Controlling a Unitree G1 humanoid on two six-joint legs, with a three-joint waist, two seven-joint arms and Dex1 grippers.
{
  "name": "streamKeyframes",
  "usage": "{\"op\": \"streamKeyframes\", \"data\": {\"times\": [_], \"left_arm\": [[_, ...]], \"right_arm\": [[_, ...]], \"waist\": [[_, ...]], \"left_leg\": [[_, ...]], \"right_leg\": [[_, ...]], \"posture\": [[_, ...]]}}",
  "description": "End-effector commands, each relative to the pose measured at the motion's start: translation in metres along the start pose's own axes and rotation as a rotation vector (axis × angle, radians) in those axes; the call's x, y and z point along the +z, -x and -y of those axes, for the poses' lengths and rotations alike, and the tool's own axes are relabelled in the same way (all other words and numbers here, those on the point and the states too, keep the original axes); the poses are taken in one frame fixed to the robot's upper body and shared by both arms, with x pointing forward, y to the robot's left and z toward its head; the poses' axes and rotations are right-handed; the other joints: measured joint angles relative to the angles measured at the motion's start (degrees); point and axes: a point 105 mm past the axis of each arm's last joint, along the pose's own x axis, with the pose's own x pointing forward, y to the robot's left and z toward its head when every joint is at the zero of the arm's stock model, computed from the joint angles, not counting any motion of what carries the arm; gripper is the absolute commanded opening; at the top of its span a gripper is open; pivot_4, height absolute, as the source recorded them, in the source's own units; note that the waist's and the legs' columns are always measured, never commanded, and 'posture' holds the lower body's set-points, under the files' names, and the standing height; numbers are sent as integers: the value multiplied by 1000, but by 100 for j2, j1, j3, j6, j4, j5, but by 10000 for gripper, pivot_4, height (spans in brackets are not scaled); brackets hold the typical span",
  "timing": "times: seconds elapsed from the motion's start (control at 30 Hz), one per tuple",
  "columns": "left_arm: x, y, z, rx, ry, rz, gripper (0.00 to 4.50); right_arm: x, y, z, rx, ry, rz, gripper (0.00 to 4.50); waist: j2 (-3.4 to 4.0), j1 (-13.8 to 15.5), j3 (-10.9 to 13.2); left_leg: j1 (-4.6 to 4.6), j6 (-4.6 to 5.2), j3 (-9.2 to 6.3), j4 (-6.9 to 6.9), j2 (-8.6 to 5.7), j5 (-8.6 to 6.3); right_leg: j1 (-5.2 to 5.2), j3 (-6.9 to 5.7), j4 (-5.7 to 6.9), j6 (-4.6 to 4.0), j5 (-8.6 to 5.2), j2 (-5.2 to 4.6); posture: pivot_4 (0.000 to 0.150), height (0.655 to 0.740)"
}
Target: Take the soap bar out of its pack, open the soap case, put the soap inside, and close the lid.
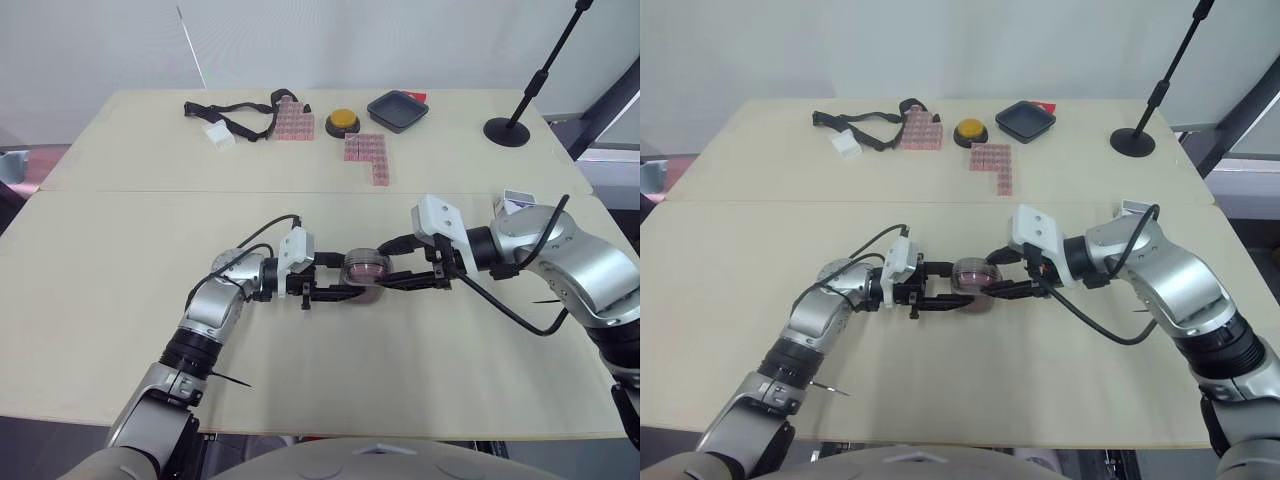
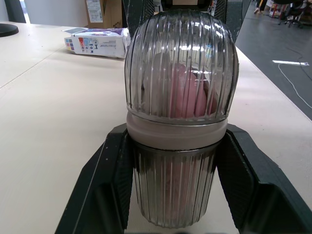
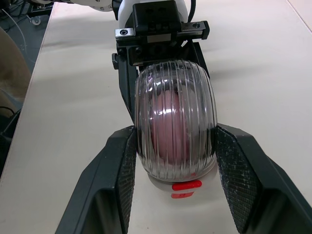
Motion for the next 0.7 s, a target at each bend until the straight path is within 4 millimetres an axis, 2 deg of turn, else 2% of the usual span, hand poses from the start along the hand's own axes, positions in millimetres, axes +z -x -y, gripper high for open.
{"op": "streamKeyframes", "data": {"times": [0.03, 0.17, 0.47, 0.7], "left_arm": [[10, 1, 0, -7, -32, 20, 19284], [10, 0, 0, -7, -32, 20, 19284], [10, 0, 0, -8, -32, 20, 19284], [9, 0, -1, -9, -31, 17, 19284]], "right_arm": [[3, 1, 2, -6, 13, 0, 32656], [4, 2, 2, -5, 26, -3, 44899], [-1, 7, -2, 2, 32, -29, 44899], [-2, 30, 7, -52, 28, -25, 44899]], "waist": [[0, 1, 0], [0, 1, 0], [0, 5, 0], [0, 4, 0]], "left_leg": [[0, 0, 0, 0, 0, 0], [-1, 0, 0, -1, 0, 0], [-1, 0, 0, -1, 0, 0], [-1, 0, 0, -1, 0, 0]], "right_leg": [[0, 0, 0, 0, 0, 0], [0, 0, 0, 0, 0, 0], [0, 0, 0, 0, 0, 0], [0, 0, -5, 0, 0, 0]], "posture": [[1500, 7400], [1500, 7400], [1500, 7400], [1500, 7400]]}}
